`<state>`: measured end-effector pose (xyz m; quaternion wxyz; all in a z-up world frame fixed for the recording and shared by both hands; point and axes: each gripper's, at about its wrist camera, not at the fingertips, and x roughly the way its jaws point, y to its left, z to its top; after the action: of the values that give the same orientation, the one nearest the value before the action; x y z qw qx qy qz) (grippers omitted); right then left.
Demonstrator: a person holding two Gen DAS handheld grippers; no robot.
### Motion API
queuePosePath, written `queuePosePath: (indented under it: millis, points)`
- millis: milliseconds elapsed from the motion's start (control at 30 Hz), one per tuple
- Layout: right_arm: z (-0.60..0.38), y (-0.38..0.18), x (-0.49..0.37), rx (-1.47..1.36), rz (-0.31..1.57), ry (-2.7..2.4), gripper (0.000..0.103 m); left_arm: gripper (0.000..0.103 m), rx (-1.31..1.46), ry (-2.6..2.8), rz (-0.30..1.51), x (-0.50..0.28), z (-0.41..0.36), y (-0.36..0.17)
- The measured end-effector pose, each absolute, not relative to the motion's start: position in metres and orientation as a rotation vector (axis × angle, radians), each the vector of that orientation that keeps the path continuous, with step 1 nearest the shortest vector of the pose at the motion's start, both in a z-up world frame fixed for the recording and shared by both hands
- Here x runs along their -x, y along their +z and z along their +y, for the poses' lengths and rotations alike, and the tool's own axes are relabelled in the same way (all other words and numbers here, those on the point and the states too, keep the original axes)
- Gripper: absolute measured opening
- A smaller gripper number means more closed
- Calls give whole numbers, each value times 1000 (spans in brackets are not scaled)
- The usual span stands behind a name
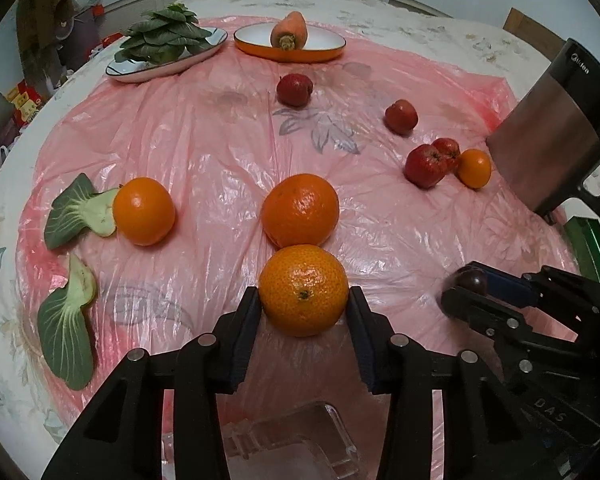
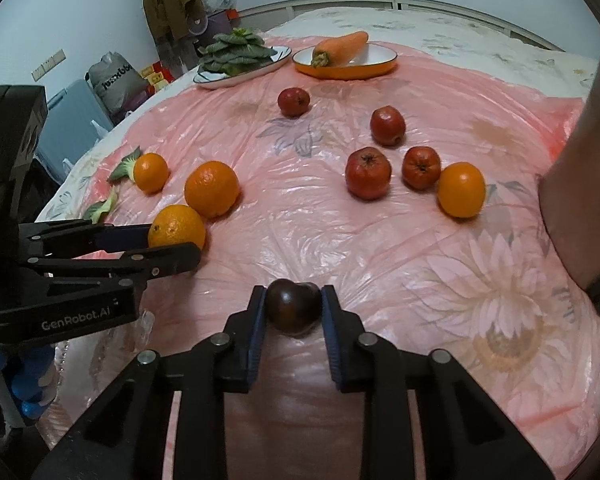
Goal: Organize fruits
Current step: 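Grasp an orange with the left gripper while the right gripper grasps the dark plum, then carry the orange and plum to the green tray and release both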
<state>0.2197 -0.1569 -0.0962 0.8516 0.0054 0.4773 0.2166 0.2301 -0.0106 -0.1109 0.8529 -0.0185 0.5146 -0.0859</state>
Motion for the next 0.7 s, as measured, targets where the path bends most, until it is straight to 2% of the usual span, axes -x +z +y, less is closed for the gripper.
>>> queuePosePath:
  millis: [467, 700]
  points:
    - [-192, -68, -188, -101, 949, 415, 0, 38, 57, -170, 1025, -210, -13, -82]
    - [-248, -51, -155, -148, 900, 339, 0, 38, 32, -239, 980, -190, -47, -54]
